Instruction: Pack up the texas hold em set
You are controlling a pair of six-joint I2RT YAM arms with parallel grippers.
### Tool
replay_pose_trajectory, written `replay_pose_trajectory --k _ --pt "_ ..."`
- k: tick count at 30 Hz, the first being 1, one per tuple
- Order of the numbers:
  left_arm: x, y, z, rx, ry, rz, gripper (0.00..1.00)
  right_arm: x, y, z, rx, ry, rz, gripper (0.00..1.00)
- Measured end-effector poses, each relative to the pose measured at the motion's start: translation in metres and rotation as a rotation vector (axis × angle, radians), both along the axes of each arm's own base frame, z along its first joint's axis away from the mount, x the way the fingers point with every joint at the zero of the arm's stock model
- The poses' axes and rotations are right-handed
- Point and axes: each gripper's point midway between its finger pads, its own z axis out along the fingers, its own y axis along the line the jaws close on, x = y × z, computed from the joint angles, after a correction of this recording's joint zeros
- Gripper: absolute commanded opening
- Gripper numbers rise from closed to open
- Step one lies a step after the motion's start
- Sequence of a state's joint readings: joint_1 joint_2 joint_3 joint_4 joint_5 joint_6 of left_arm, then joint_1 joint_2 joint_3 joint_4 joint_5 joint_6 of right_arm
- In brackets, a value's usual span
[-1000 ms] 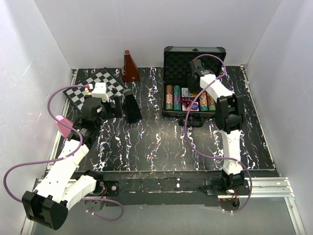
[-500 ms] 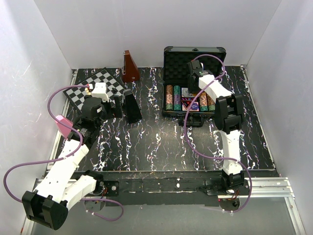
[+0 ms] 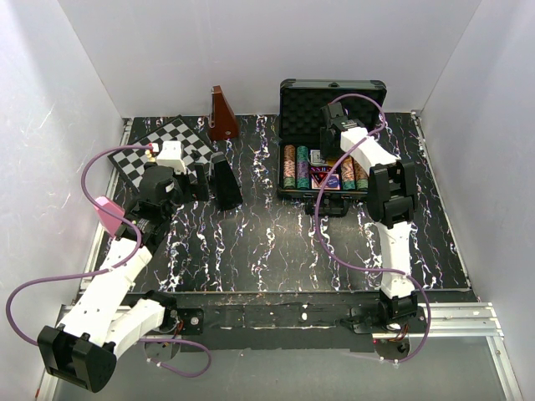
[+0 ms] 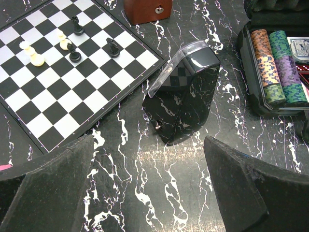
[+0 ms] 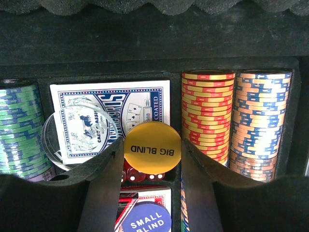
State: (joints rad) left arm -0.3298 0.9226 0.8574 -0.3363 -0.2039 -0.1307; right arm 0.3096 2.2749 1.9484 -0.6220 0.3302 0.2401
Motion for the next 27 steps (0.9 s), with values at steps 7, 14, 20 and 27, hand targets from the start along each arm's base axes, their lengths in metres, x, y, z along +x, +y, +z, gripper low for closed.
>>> replay_pose_trajectory --k 7,14,20,27 --pt "0.0 0.0 0.0 0.0 0.0 0.0 0.98 0.0 0.001 0.0 0.012 0.003 -0.007 0.57" --pt "0.0 0.0 0.0 0.0 0.0 0.0 0.98 -0.001 0.0 0.0 0.014 0.004 -0.012 0.66" --pt "0.0 0.0 0.0 0.0 0.0 -0.001 0.98 0.001 0.0 0.001 0.011 -0.002 -0.013 0.65" --pt "0.0 0.0 0.0 0.0 0.0 0.0 0.98 -0.011 0.001 0.009 0.045 -0.003 0.005 0.64"
